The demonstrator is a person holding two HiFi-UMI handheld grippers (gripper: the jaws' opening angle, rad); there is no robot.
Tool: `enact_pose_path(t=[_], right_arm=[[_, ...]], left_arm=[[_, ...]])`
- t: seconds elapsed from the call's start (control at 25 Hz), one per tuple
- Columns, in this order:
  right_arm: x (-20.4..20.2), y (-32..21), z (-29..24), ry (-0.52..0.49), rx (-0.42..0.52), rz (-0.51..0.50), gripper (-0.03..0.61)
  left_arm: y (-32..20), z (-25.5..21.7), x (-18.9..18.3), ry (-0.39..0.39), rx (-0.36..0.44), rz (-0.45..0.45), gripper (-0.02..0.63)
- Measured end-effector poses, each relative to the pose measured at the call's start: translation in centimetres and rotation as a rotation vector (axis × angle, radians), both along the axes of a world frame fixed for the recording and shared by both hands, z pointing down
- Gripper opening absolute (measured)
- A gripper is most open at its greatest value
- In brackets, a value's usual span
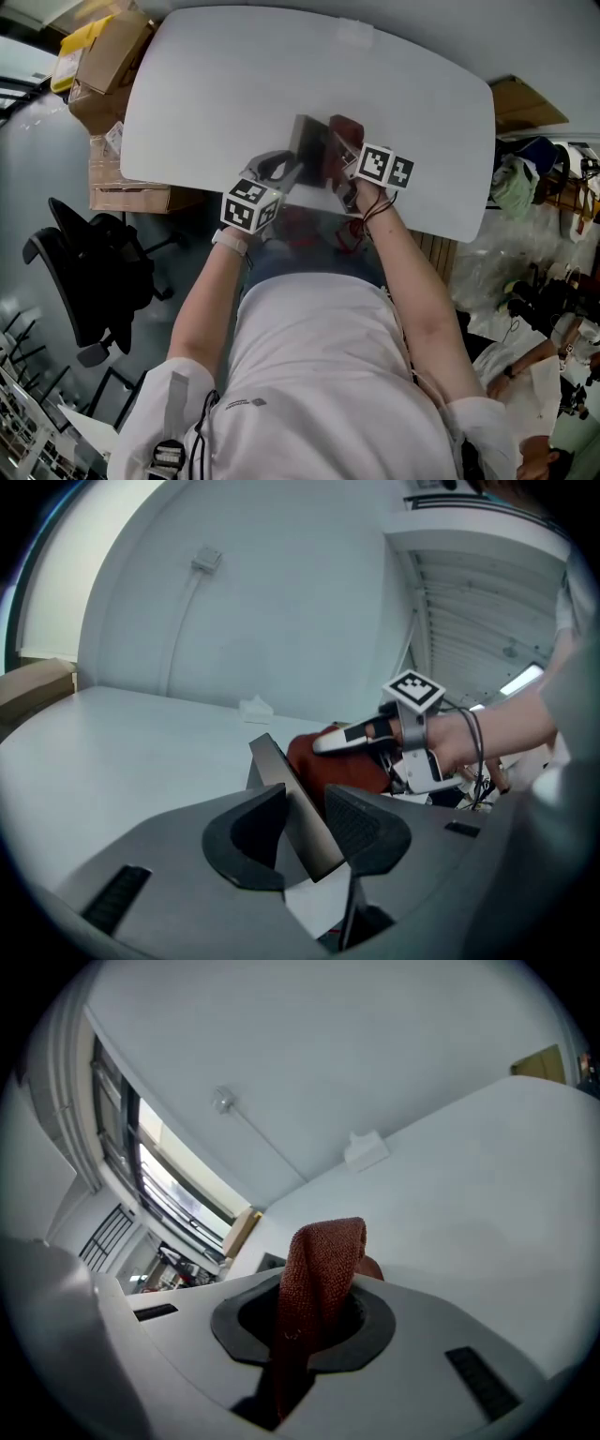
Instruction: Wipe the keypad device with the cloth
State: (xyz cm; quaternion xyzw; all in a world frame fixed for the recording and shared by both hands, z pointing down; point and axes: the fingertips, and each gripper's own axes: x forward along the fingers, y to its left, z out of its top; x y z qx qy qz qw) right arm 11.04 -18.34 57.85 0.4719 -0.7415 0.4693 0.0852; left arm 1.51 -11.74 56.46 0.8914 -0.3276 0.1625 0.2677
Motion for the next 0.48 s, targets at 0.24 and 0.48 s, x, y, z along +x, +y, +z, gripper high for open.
enact_pose_path(t=[0.24, 0.48], right_arm=[[-5.3, -2.4, -5.4, -0.041, 0.106, -0.094, 0.054], [-7.3, -2.0, -3.1, -0.047, 0.054, -0.131, 0.054]], left_arm=[[0.0, 0.0, 0.1, 0.003, 0.000, 0.003, 0.132], [-0.1, -0.1, 0.3, 0.013, -0.002, 0.004, 0.132]])
